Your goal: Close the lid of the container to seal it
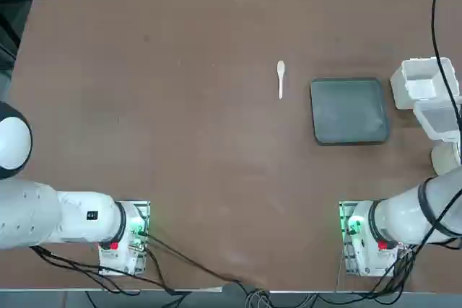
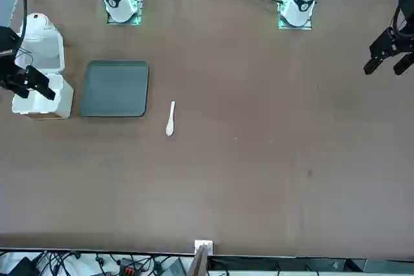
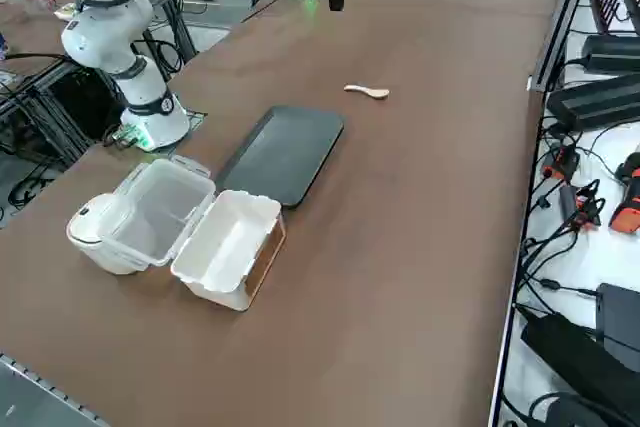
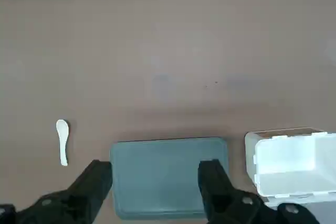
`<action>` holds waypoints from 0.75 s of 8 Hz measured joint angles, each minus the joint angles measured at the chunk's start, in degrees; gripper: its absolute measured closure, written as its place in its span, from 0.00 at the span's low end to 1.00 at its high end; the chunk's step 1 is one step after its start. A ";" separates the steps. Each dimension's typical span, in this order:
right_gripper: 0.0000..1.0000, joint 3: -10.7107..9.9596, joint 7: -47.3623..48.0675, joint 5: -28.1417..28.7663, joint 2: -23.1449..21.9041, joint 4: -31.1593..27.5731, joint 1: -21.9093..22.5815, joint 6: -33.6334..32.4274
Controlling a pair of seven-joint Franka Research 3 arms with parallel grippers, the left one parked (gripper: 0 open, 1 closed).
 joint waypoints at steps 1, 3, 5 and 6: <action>0.00 0.00 0.00 0.00 0.00 0.00 0.02 0.00; 0.00 0.00 -0.01 0.00 0.01 0.00 0.15 -0.18; 0.00 0.04 0.10 -0.13 0.27 -0.47 1.07 -5.06; 0.00 0.06 2.61 -1.13 0.35 -1.48 2.69 -8.30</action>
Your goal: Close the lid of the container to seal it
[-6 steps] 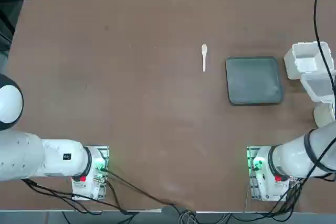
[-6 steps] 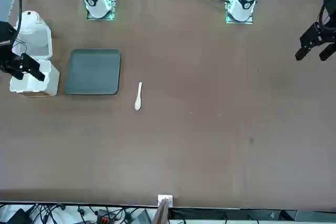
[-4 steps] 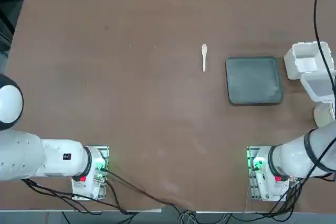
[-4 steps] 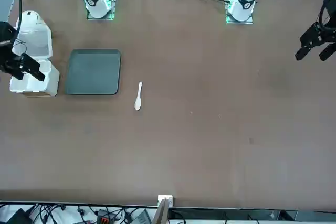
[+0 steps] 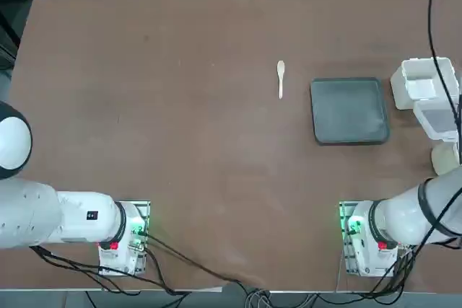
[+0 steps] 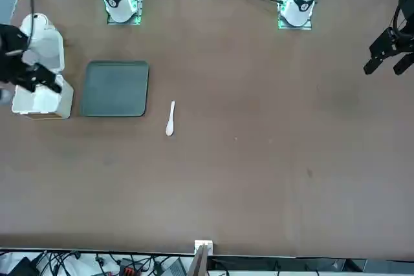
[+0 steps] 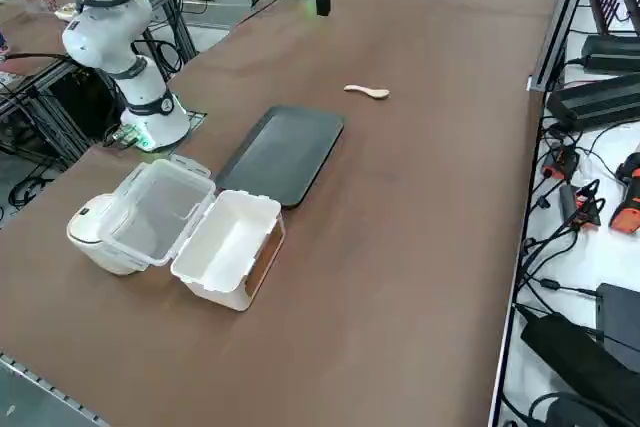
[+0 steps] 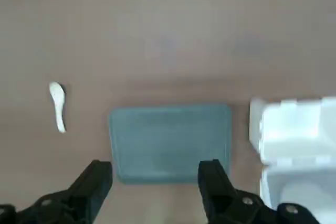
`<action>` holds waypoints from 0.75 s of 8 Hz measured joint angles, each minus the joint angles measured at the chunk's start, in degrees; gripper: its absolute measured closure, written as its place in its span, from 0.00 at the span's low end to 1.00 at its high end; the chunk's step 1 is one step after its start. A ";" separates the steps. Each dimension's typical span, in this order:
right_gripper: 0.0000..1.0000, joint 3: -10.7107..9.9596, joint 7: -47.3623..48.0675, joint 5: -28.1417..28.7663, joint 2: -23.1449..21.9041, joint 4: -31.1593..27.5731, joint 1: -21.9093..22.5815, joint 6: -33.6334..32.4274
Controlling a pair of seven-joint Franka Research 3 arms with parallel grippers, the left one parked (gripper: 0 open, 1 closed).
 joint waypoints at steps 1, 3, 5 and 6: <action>0.00 0.08 5.15 -1.95 -0.27 -2.69 2.65 -2.36; 0.00 0.20 12.66 -8.23 -2.41 -11.56 7.08 -2.17; 0.00 0.30 25.18 -16.67 -4.34 -26.45 12.17 2.92; 0.00 0.37 30.45 -18.75 -4.04 -33.56 13.74 5.67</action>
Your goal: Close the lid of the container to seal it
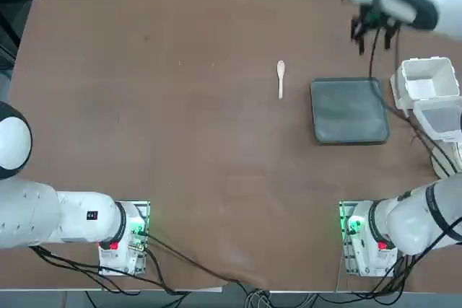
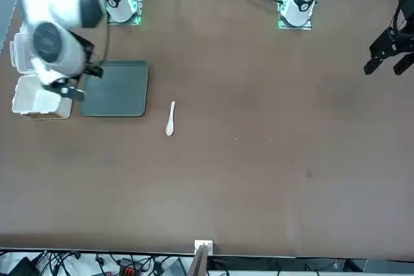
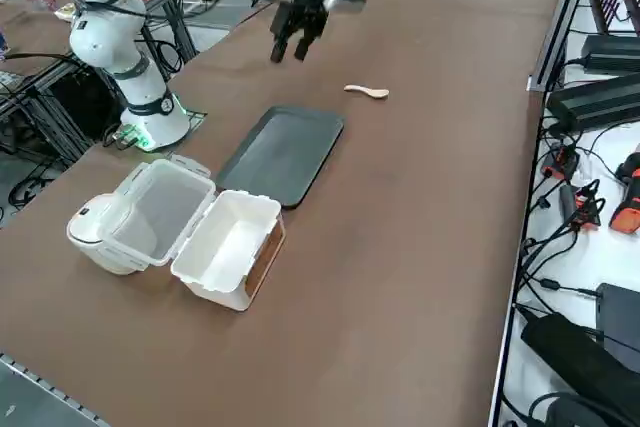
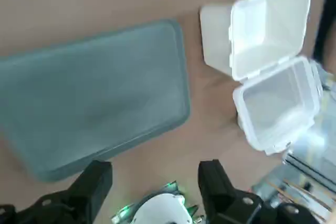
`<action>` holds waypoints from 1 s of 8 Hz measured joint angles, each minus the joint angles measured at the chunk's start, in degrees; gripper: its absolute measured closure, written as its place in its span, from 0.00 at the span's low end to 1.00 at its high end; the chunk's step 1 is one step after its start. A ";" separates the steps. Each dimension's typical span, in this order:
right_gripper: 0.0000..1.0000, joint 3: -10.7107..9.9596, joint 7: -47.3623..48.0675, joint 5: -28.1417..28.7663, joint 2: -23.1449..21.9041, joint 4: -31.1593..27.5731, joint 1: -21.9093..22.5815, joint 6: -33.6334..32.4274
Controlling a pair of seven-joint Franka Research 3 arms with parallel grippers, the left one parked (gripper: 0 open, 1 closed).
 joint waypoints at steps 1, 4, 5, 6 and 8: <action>0.00 0.05 4.53 -0.78 0.94 -5.74 0.69 1.74; 0.07 0.05 16.64 -3.83 6.19 -13.89 1.74 3.11; 0.12 0.05 18.70 -4.66 7.15 -15.16 1.92 3.22; 0.33 0.01 20.42 -4.89 7.46 -16.24 1.92 3.35; 0.72 -0.28 25.52 -5.57 7.42 -18.42 1.81 3.61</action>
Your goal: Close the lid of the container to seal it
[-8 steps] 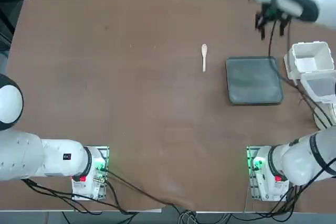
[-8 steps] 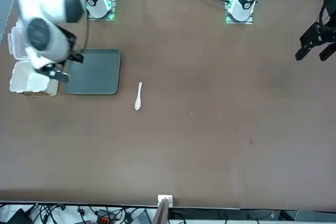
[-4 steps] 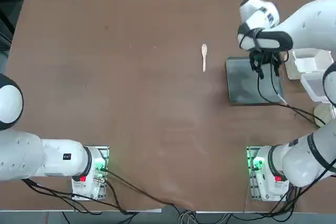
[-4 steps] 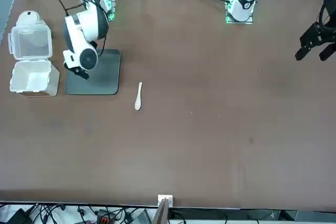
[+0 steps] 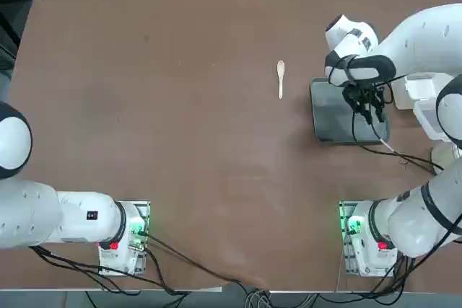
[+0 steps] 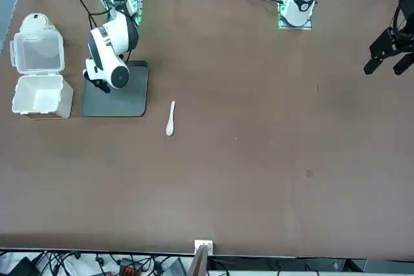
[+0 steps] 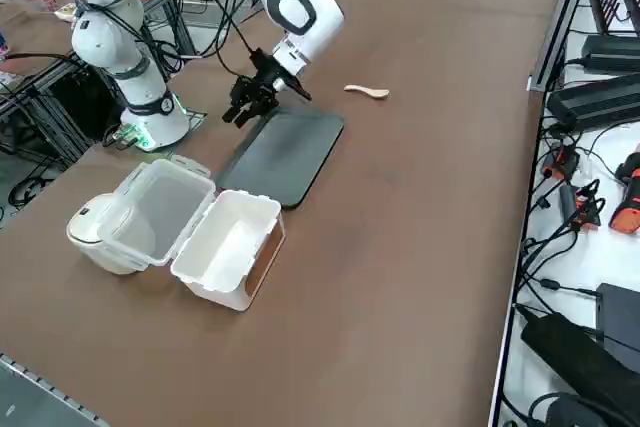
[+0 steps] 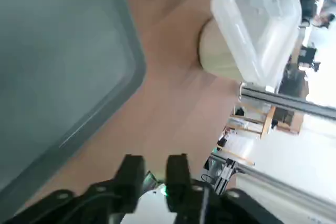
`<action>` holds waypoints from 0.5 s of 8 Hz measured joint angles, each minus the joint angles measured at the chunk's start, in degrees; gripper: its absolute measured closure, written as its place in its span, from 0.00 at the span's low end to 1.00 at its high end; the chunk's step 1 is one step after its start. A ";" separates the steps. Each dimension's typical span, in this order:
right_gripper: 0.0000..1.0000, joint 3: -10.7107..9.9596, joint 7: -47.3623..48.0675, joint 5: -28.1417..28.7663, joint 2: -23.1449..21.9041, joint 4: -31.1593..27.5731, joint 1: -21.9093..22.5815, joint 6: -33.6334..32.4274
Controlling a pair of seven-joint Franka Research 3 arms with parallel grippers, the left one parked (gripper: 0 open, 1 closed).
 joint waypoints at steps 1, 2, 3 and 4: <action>0.85 -0.24 2.99 -1.22 0.00 -1.69 -0.27 0.96; 0.90 -0.44 5.20 -3.76 0.02 -3.87 -0.87 2.00; 0.96 -0.58 6.58 -6.75 0.02 -5.95 -2.08 2.85; 0.96 -0.71 7.54 -9.35 0.03 -7.73 -3.75 3.79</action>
